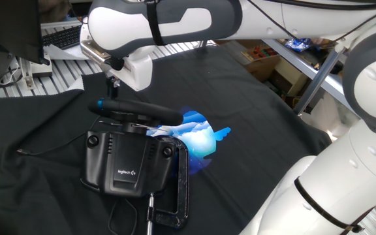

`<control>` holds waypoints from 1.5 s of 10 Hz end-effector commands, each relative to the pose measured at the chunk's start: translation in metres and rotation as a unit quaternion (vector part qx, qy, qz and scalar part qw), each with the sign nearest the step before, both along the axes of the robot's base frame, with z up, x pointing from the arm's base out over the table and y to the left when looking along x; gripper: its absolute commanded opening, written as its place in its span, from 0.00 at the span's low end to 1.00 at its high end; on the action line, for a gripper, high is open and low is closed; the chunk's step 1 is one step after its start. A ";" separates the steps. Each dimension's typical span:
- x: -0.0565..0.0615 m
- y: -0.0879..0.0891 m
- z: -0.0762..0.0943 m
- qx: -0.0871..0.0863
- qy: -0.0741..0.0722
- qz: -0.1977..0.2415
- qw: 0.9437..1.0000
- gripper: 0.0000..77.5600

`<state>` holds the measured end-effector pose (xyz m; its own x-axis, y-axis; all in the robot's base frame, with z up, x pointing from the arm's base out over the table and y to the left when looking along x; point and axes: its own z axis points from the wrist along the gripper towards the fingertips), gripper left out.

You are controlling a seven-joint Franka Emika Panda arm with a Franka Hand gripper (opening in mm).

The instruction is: Rotate the steering wheel 90 degrees clockwise

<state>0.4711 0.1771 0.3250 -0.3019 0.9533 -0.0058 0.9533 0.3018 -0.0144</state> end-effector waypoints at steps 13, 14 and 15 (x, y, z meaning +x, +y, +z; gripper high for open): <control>0.003 -0.001 0.006 0.014 0.051 0.391 0.919 0.02; 0.003 -0.001 0.006 0.014 0.051 0.393 0.918 0.02; 0.003 -0.001 0.006 0.014 0.051 0.393 0.918 0.02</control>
<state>0.4722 0.1756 0.3259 -0.6023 0.7978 0.0266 0.7968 0.6029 -0.0410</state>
